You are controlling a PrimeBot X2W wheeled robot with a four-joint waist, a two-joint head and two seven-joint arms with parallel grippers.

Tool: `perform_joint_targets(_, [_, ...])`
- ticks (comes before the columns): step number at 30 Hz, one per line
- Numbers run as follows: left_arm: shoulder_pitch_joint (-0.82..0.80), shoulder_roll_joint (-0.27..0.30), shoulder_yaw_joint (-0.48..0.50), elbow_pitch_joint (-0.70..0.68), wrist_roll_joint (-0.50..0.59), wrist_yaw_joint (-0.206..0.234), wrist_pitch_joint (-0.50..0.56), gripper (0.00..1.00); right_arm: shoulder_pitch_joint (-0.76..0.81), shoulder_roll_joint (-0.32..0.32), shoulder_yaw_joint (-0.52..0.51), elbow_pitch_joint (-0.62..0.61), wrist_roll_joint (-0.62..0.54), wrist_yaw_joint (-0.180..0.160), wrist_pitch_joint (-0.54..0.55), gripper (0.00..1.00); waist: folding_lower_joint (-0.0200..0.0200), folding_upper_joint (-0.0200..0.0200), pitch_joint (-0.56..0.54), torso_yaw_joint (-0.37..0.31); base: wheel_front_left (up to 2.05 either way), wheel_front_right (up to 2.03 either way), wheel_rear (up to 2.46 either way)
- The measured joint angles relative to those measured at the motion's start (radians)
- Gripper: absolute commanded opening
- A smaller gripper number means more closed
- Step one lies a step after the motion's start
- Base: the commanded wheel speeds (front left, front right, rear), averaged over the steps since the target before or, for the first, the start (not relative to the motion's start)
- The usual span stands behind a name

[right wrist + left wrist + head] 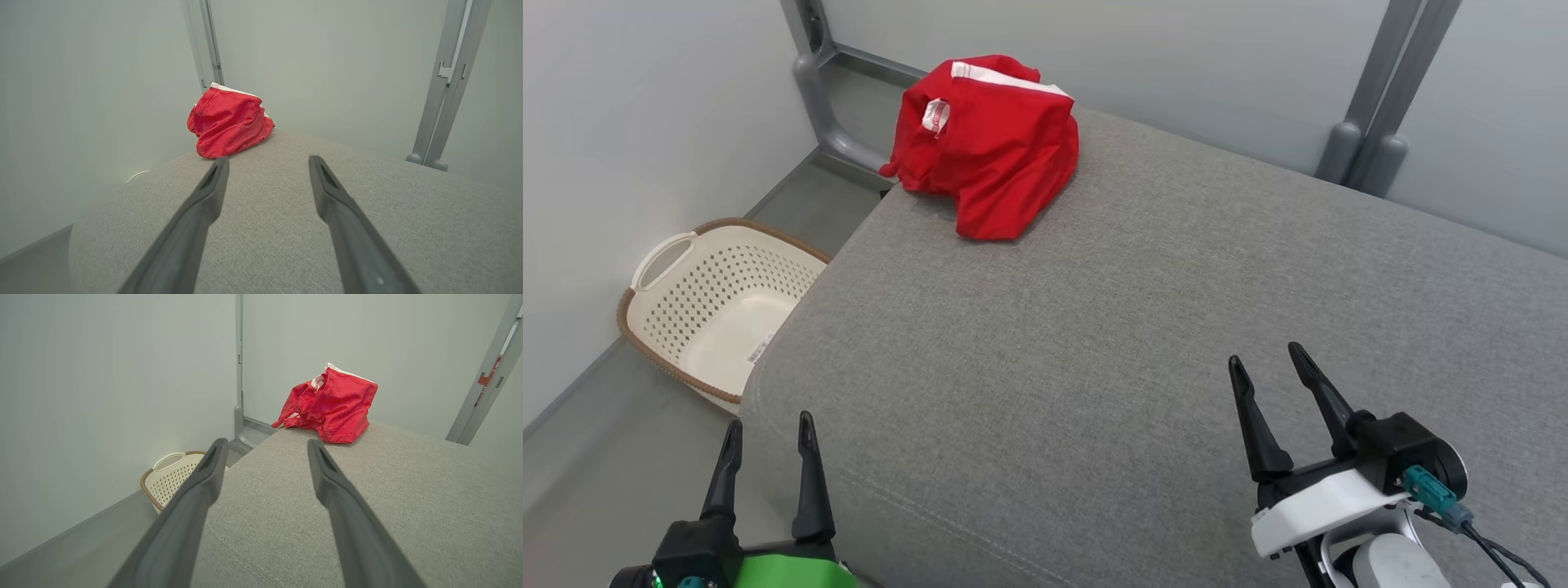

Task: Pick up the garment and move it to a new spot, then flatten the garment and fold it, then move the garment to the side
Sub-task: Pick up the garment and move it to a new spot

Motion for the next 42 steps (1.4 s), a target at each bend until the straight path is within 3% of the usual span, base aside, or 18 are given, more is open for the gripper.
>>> perform_joint_targets(14, [-0.006, 0.000, -0.003, 0.027, -0.004, -0.010, 0.000, 1.00, 0.011, -0.001, -0.030, -0.008, -0.020, 0.000, 0.000, 1.00, 0.0000, 0.0000, 0.027, 0.009, 0.00, 0.00, 0.00])
perform_joint_targets(21, [-0.112, 0.020, 0.071, 0.032, -0.006, -0.037, 0.000, 1.00, -0.016, 0.000, -0.027, -0.022, -0.056, 0.000, 0.000, 1.00, 0.0000, 0.0000, 0.067, -0.024, 0.00, 0.00, 0.00])
perform_joint_targets(27, [-0.312, 0.139, 0.100, 0.108, 0.013, -0.085, 0.003, 1.00, -0.055, 0.000, -0.027, -0.029, -0.098, 0.000, 0.000, 1.00, 0.0000, 0.0000, 0.126, -0.083, 0.00, 0.00, 0.00])
perform_joint_targets(31, [-0.513, 0.228, 0.098, 0.190, -0.012, -0.116, 0.062, 1.00, -0.084, 0.000, -0.029, -0.034, -0.122, 0.000, 0.000, 1.00, 0.0000, 0.0000, 0.174, -0.130, 0.00, 0.00, 0.00])
perform_joint_targets(36, [-0.696, 0.314, 0.083, 0.304, -0.064, -0.132, 0.159, 1.00, -0.120, 0.000, -0.004, -0.039, -0.144, 0.000, 0.000, 1.00, 0.0000, 0.0000, 0.224, -0.195, 0.00, 0.00, 0.00])
perform_joint_targets(42, [-0.850, 0.377, 0.052, 0.442, -0.141, -0.137, 0.249, 1.00, -0.149, -0.001, 0.015, -0.058, -0.165, 0.000, 0.000, 1.00, 0.0000, 0.0000, 0.286, -0.276, 0.00, 0.00, 0.00])
